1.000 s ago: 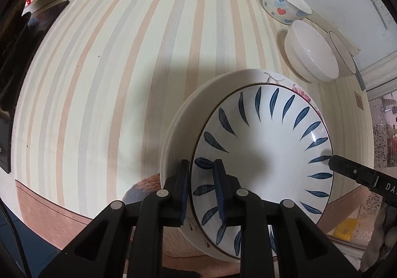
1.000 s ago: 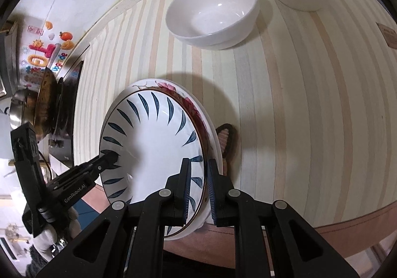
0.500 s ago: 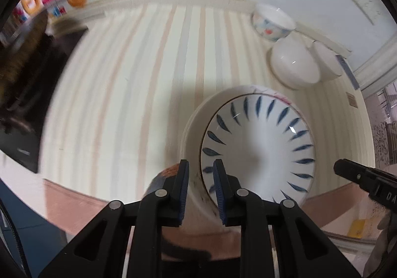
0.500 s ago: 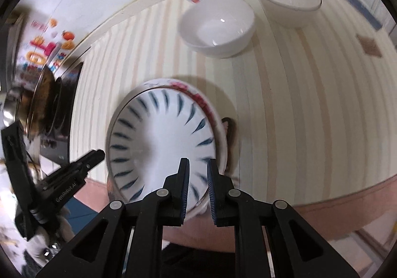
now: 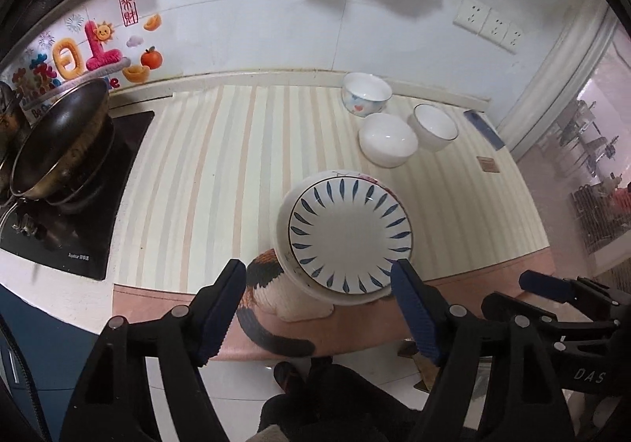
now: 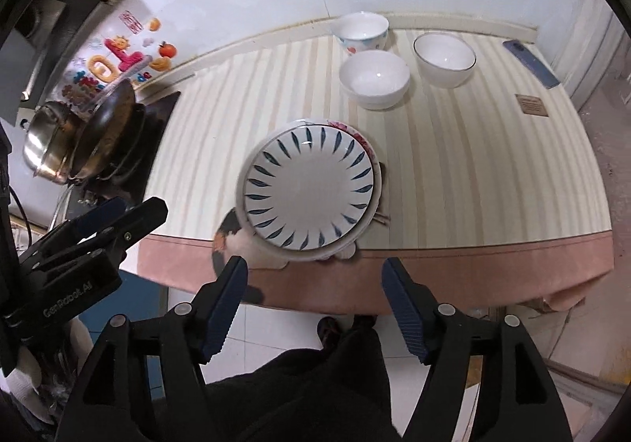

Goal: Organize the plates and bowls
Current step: 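Carry the plate stack to the counter edge and open both grippers, then close both grippers on the rim of a plain white bowl and lift it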

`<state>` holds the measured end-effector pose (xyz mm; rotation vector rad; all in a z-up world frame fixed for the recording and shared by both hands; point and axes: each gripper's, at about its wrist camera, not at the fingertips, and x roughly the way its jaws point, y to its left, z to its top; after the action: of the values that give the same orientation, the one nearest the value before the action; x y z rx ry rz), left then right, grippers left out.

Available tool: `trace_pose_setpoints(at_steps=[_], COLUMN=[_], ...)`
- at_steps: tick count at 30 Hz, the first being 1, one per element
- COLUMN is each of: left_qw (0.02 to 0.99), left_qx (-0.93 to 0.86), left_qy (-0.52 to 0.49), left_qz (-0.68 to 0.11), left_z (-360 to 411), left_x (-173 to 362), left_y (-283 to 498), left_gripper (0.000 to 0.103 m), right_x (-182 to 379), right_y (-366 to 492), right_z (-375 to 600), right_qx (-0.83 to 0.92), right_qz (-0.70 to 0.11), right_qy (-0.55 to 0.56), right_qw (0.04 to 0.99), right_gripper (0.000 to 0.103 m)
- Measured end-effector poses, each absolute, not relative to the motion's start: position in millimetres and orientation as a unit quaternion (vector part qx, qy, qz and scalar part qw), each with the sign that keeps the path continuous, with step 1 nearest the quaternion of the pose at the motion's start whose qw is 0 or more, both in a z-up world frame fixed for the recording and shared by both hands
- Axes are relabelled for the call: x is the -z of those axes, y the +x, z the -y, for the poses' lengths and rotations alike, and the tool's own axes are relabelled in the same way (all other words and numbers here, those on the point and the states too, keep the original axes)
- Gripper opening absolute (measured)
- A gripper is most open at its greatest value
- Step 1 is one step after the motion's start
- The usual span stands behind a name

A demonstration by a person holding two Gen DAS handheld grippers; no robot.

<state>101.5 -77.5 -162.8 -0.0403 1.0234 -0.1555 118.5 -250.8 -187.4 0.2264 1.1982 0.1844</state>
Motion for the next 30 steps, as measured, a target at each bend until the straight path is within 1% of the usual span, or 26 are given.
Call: trace_pose_setpoints(at_steps=[3, 9, 14, 18, 23, 28, 29, 30], left_qw=[0.868, 0.865, 0.865, 0.867, 0.855, 0.829, 0.821, 0.817], left_qx=[0.073, 0.061, 0.045, 0.027, 0.023, 0.021, 0.024, 0.025], left_qy=[-0.017, -0.018, -0.028, -0.031, -0.048, -0.062, -0.064, -0.068], left_qz=[-0.491, -0.497, -0.499, -0.496, -0.516, -0.556, -0.567, -0.572], left_z=[78.5, 87.2, 104.2, 123.1, 148.3, 170.3, 174.6, 177.0], left_x=[157.1, 158.2, 166.9, 181.3, 211.7, 262.4, 276.4, 285.3], left_y=[93.1, 97.7, 134.5, 187.9, 269.4, 347.5, 363.1, 372.2], left_gripper=[0.074, 0.074, 0.075, 0.074, 0.074, 0.074, 0.074, 0.073], right_x=[171.7, 162.2, 180.8, 198.4, 238.1, 300.7, 312.1, 326.1], right_y=[106.6, 109.9, 151.2, 206.7, 294.0, 373.8, 385.4, 399.5], right_z=[252.1, 262.8, 295.1, 323.6, 359.4, 380.9, 383.5, 386.0], right_qx=[-0.087, -0.105, -0.116, -0.112, -0.102, -0.115, -0.118, -0.119], right_qz=[-0.553, -0.547, -0.557, -0.557, -0.568, -0.597, -0.602, -0.608], right_qy=[0.110, 0.122, 0.146, 0.156, 0.161, 0.184, 0.190, 0.199], right_qw=[0.822, 0.821, 0.810, 0.808, 0.801, 0.772, 0.766, 0.759], right_gripper=[0.078, 0.078, 0.078, 0.078, 0.078, 0.078, 0.077, 0.072])
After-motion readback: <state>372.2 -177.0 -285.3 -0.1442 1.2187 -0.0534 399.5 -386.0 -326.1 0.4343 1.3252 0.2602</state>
